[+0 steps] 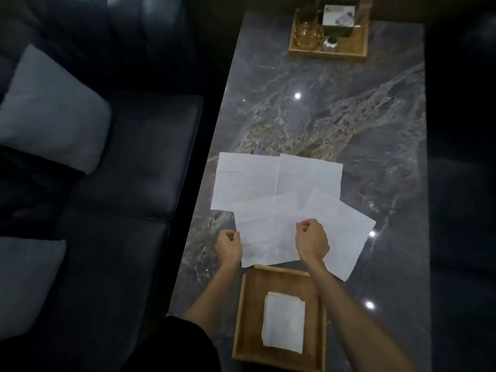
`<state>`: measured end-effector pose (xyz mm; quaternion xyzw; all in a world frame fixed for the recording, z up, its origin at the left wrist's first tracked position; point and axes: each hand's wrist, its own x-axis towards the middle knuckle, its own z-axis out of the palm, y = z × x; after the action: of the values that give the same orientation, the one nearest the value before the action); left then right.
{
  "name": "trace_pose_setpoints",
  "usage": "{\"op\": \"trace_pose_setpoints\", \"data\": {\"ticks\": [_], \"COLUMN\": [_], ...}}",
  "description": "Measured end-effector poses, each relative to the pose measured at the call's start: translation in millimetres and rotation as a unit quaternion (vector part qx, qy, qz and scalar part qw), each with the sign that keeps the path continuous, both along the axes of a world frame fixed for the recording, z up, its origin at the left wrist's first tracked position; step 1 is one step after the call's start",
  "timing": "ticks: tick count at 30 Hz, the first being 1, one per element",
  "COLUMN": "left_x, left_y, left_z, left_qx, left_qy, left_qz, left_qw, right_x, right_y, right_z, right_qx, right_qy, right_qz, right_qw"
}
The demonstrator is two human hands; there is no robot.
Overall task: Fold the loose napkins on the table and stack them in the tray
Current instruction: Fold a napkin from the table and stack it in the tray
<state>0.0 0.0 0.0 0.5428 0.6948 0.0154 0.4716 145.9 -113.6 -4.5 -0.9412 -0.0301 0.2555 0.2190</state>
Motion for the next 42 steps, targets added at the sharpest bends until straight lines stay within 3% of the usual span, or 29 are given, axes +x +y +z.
{"op": "trace_pose_setpoints", "data": {"ticks": [5, 14, 17, 20, 22, 25, 29, 34, 36, 42], "left_x": [7, 11, 9, 6, 5, 5, -6, -31, -43, -82], "left_y": [-6, -6, 1, 16, 29, 44, 45, 22, 8, -29], "left_z": [-15, -27, -12, 31, 70, 135, 232, 347, 387, 460], "left_qx": [0.0, 0.034, 0.079, 0.079, 0.088, 0.132, 0.128, 0.127, 0.111, 0.045], "left_qy": [0.03, 0.059, 0.0, -0.134, -0.196, -0.239, -0.259, -0.228, -0.23, -0.311], "left_qz": [-0.026, -0.11, -0.124, -0.14, -0.178, -0.266, -0.395, -0.576, -0.611, -0.614], "left_qw": [0.999, 0.992, 0.989, 0.978, 0.96, 0.924, 0.872, 0.775, 0.749, 0.724], "right_x": [0, -1, -1, -3, -8, -22, -42, -58, -68, -105], "right_y": [1, -5, -10, -19, -25, -41, -54, -54, -56, -88], "right_z": [-11, -13, 1, 29, 52, 80, 128, 222, 254, 305], "right_qx": [-0.064, -0.003, 0.076, 0.194, 0.249, 0.247, 0.291, 0.422, 0.457, 0.527], "right_qy": [0.0, -0.034, -0.015, 0.06, 0.119, 0.175, 0.144, 0.174, 0.204, 0.2], "right_qz": [0.011, 0.029, 0.002, -0.055, -0.062, -0.018, 0.031, 0.159, 0.19, 0.139], "right_qw": [0.998, 0.999, 0.997, 0.978, 0.959, 0.953, 0.945, 0.876, 0.845, 0.814]}}
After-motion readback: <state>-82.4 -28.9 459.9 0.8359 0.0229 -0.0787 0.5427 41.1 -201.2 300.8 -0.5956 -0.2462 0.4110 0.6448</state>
